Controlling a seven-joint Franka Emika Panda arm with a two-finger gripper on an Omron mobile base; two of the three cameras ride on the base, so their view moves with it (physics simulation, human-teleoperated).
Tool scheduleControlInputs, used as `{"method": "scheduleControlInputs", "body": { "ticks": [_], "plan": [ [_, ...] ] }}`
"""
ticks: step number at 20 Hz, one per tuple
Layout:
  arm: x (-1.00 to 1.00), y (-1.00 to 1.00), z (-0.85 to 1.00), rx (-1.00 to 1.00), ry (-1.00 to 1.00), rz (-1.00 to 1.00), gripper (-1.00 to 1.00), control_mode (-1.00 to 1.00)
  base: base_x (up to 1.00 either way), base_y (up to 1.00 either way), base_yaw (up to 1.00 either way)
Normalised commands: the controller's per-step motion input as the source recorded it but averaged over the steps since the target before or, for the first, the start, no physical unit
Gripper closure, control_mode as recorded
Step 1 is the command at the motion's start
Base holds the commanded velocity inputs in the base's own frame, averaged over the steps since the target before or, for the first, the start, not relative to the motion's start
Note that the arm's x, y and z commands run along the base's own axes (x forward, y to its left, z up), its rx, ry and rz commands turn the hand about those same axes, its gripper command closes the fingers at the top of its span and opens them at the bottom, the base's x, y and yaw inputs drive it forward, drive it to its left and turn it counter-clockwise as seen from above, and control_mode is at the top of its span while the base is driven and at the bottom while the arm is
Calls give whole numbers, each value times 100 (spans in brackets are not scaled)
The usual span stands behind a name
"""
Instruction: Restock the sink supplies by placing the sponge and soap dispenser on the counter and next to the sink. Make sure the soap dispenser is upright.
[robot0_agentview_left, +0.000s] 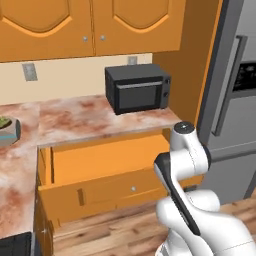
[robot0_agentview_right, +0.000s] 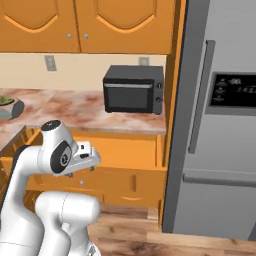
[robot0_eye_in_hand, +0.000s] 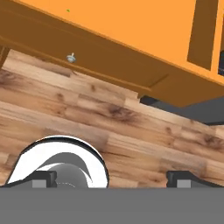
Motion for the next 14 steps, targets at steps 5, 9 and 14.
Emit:
{"method": "scheduleControlInputs", "body": {
  "ticks": [5, 9, 14],
  "plan": [
    [0, 0, 0, 0, 0, 0, -100, 100, 41, 62, -24],
    [0, 0, 0, 0, 0, 0, -100, 100, 42, 38, -6],
    [0, 0, 0, 0, 0, 0, -100, 100, 32, 3, 13]
  ]
}}
